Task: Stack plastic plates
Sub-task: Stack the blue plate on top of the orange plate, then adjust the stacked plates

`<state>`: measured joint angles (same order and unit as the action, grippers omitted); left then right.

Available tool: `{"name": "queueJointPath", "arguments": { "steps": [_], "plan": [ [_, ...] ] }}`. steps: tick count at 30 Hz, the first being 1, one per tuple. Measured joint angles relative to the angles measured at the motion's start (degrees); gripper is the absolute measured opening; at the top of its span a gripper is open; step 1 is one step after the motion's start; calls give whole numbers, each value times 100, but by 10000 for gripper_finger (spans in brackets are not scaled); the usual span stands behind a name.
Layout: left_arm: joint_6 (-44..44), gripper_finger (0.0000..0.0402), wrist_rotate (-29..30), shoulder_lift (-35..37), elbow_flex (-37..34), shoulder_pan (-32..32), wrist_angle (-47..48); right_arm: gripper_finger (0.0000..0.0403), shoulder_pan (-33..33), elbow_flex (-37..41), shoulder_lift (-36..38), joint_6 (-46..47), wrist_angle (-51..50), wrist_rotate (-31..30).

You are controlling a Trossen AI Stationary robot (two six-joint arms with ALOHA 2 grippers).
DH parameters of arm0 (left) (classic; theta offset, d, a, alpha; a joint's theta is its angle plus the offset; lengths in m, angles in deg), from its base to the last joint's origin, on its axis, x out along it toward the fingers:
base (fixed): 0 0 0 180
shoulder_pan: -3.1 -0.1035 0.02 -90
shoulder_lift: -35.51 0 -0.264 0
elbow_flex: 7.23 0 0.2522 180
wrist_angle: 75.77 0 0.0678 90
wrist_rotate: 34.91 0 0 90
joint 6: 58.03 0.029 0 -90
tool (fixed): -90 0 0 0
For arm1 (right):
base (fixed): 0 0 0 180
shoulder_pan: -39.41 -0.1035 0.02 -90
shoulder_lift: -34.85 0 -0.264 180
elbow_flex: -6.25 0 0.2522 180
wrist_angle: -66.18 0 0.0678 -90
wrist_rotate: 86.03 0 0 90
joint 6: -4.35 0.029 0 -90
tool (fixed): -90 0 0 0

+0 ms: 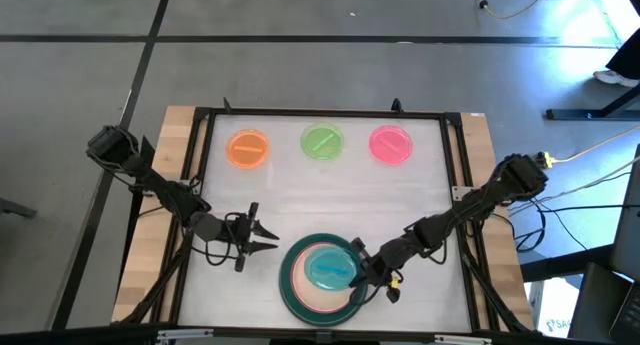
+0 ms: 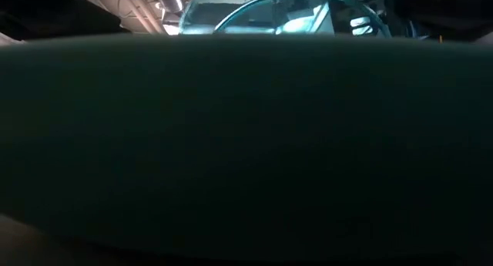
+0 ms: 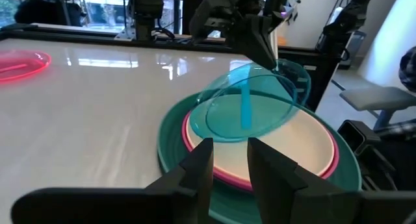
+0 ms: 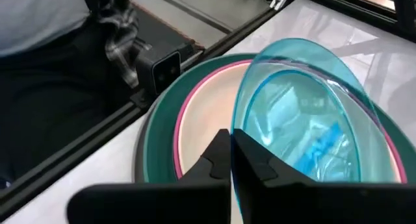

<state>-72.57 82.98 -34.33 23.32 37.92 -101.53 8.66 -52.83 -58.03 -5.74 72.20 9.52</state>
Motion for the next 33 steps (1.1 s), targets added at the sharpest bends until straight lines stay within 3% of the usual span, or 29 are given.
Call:
{"name": "queueJointPath", "arguments": {
  "steps": [9,19,25,30,33],
  "plan": [
    [9,89,-3,0,0,0,3,9,120,-2,-154,382,42,-451],
    [117,88,-9,0,0,0,33,101,229,-1,-255,728,-39,-37],
    [116,88,-10,0,0,0,34,123,229,0,-253,692,-139,-47],
    [116,88,-7,0,0,0,34,124,263,-195,-252,678,-890,-905],
    [114,88,-7,0,0,0,35,124,343,-368,-251,686,-1551,-1001]
  ]
}}
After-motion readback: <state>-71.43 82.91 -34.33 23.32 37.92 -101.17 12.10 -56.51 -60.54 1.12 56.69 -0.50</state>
